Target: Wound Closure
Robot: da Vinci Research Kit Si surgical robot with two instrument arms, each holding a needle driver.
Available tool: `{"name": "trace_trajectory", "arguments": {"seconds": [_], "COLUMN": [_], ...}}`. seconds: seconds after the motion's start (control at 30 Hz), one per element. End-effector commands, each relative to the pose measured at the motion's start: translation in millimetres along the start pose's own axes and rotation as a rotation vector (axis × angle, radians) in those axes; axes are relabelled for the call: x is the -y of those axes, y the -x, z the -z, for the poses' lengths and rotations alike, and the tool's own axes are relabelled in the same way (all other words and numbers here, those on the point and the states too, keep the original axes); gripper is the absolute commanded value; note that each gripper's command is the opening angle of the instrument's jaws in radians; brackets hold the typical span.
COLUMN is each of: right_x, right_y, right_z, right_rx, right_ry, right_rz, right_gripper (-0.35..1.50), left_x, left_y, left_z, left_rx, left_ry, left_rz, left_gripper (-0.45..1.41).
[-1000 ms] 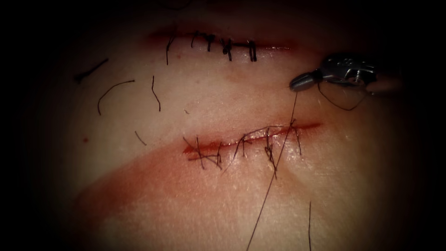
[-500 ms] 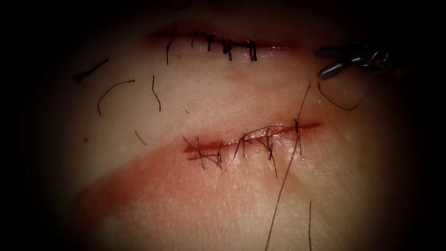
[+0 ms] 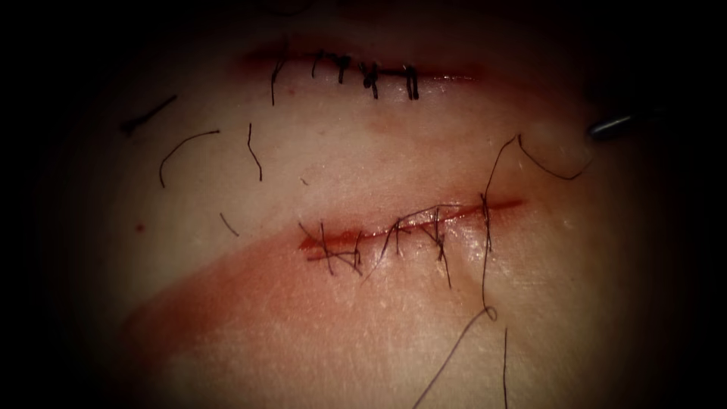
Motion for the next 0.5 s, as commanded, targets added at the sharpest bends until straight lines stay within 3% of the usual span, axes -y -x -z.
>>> {"name": "trace_trajectory", "arguments": {"seconds": [0.03,0.23,0.5], "right_x": [2.6,7.0,11.2], "right_y": [-0.5,-0.9,0.3], "right_z": [-3.0,-10.0,-16.5], "right_rx": [-0.031,-0.094,-0.144], "right_ry": [-0.022,-0.029,-0.02], "right_rz": [0.007,0.043,0.072], "right_gripper": [1.3,1.26,1.24], "left_x": [0.7,2.2,5.6], "left_y": [-0.3,-1.4,-2.0], "left_z": [-0.4,-0.1,-0.8], "left_rx": [-0.014,-0.022,-0.037], "left_ry": [-0.01,-0.034,-0.03], "left_rz": [0.003,0.002,0.007], "left_gripper": [-0.45,-0.45,-0.45]}}
